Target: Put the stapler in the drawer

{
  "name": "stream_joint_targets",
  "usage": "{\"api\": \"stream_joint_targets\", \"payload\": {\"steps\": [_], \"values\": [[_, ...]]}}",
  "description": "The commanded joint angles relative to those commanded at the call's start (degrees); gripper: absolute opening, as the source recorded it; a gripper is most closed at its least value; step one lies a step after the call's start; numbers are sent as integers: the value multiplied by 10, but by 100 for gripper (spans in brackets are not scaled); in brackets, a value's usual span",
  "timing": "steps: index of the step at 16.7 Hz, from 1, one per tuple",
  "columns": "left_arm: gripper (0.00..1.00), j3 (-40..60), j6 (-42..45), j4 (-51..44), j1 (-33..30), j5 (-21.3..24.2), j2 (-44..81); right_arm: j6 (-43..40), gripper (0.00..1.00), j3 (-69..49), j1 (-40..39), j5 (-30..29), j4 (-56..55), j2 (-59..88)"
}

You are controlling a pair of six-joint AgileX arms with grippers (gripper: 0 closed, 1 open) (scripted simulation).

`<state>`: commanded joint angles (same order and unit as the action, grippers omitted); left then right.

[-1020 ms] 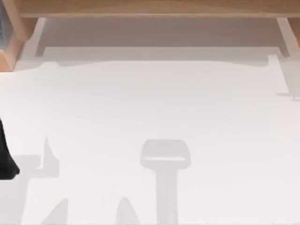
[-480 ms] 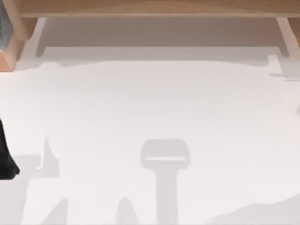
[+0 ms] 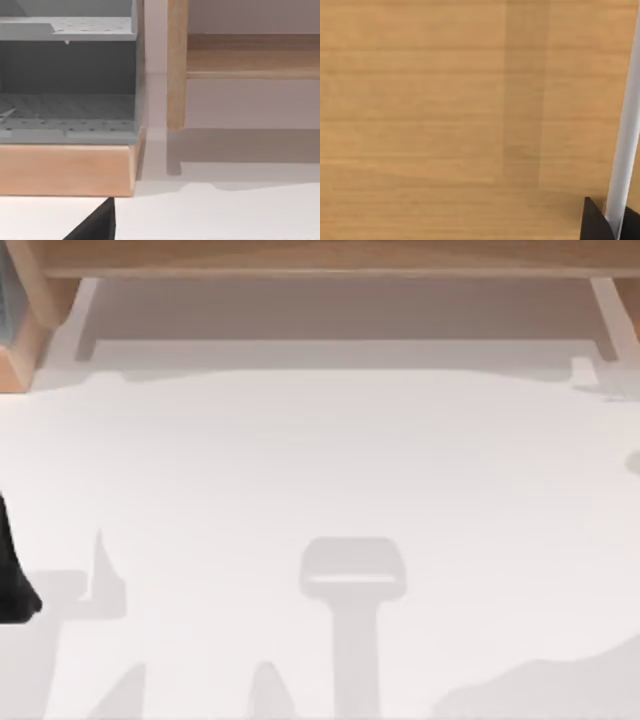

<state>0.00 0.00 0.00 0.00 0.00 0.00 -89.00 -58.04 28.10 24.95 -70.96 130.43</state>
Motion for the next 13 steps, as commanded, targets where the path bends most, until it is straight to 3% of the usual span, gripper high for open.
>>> {"api": "stream_joint_targets", "payload": {"steps": [6, 11, 13], "values": [[100, 0, 0, 0, 0, 0, 0, 0, 0, -131, -26, -22, 65, 49], [100, 0, 0, 0, 0, 0, 0, 1, 0, -139, -30, -29, 72, 55], [100, 0, 0, 0, 0, 0, 0, 1, 15, -139, -30, -29, 72, 55]]}}
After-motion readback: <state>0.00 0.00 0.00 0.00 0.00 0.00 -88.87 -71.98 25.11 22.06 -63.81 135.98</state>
